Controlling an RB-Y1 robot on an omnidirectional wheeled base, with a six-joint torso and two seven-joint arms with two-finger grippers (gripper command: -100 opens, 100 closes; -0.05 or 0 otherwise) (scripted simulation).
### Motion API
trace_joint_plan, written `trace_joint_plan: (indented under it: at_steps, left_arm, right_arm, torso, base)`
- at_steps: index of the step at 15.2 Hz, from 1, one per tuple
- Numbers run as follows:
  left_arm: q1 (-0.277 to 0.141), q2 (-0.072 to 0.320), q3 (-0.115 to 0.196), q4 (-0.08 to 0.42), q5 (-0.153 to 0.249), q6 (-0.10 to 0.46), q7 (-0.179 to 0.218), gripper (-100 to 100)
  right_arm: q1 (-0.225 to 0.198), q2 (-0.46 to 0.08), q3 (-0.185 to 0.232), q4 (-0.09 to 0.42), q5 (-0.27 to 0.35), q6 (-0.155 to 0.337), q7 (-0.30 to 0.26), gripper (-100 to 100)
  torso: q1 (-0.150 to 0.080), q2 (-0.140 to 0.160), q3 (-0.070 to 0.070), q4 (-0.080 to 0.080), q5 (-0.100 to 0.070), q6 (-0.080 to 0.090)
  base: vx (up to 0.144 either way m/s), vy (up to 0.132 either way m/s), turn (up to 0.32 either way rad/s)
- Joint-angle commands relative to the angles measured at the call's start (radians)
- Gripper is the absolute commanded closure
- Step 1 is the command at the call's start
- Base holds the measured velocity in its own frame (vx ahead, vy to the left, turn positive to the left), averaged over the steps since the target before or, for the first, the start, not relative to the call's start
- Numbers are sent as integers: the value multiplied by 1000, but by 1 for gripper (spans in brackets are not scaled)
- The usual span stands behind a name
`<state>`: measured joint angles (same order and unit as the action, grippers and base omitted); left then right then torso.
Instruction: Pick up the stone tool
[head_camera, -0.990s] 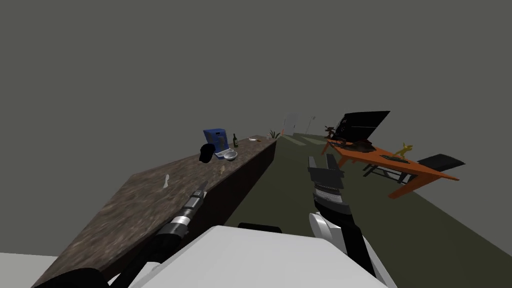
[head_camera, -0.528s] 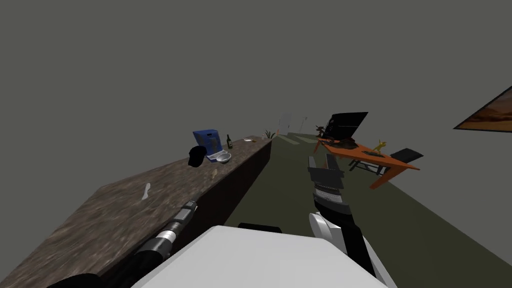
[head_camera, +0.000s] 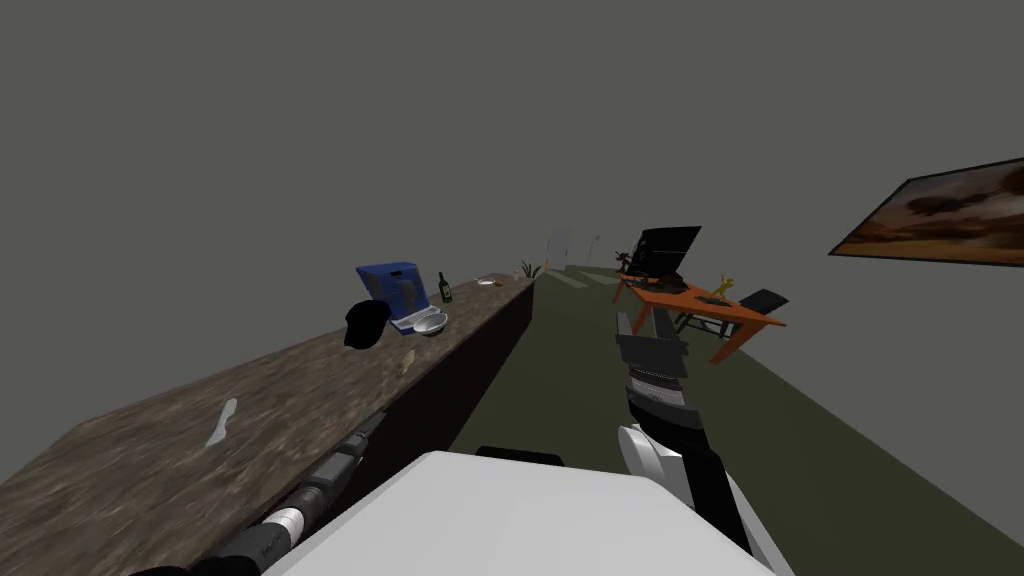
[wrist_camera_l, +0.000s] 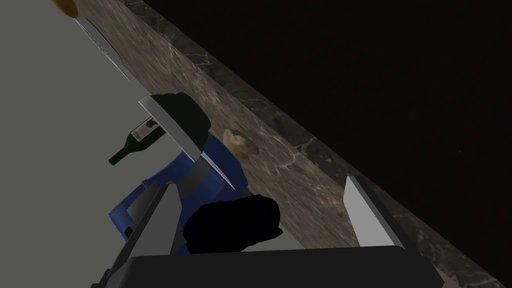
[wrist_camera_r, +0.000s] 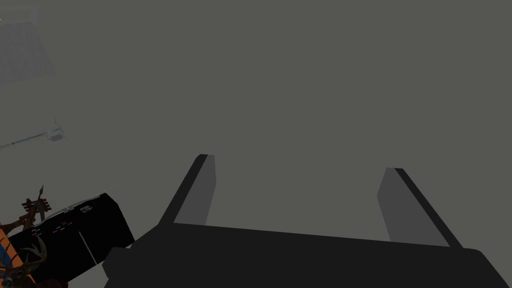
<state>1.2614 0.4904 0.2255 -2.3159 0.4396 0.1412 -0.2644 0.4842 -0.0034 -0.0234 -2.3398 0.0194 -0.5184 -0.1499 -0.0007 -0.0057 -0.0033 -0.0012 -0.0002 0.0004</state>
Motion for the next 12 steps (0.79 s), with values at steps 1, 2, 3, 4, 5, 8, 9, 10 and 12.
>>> trace_joint_plan:
  at_steps: [1, 2, 3, 4, 5, 8, 9, 10, 12]
  left_arm:
    - [50, 31, 21, -1, 28, 50, -17, -100]
    - [52, 31, 21, -1, 28, 62, -17, -100]
    - [81, 54, 36, -3, 47, 94, -27, -100]
    - [91, 54, 36, -3, 47, 98, -27, -100]
    - [91, 54, 36, -3, 47, 98, -27, -100]
    - [163, 97, 65, -6, 83, 168, -45, -100]
    - [163, 97, 65, -6, 83, 168, -45, -100]
    - [196, 118, 78, -8, 99, 198, -54, -100]
    - [228, 137, 91, -8, 114, 231, -62, -100]
  right_arm:
    - [0, 0, 0, 0, 0, 0, 0, 0]
    - [0, 0, 0, 0, 0, 0, 0, 0]
    - [0, 0, 0, 0, 0, 0, 0, 0]
    - [0, 0, 0, 0, 0, 0, 0, 0]
    - [0, 0, 0, 0, 0, 0, 0, 0]
    - [0, 0, 0, 0, 0, 0, 0, 0]
    - [0, 0, 0, 0, 0, 0, 0, 0]
    - [0, 0, 0, 0, 0, 0, 0, 0]
    - [0, 0, 0, 0, 0, 0, 0, 0]
  torso:
    - [0, 0, 0, 0, 0, 0]
    - [0, -1, -1, 0, 0, 0]
    - [0, -1, -1, 0, 0, 0]
    - [1, -2, -1, -1, 0, 1]
    - [1, -3, -2, -1, 0, 0]
    - [1, -1, 0, 0, 0, 0]
    - [2, -1, -1, 0, 0, 0]
    - [2, -2, -1, 0, 0, 0]
    - [3, -4, -2, -1, 1, 0]
  base:
    - [123, -2, -177]
    - [120, -6, -163]
    - [136, 3, -237]
    - [137, 7, -168]
    - [89, 1, -13]
    - [103, 14, -139]
    - [122, 28, -164]
    - [145, 25, -185]
    - [165, 34, -139]
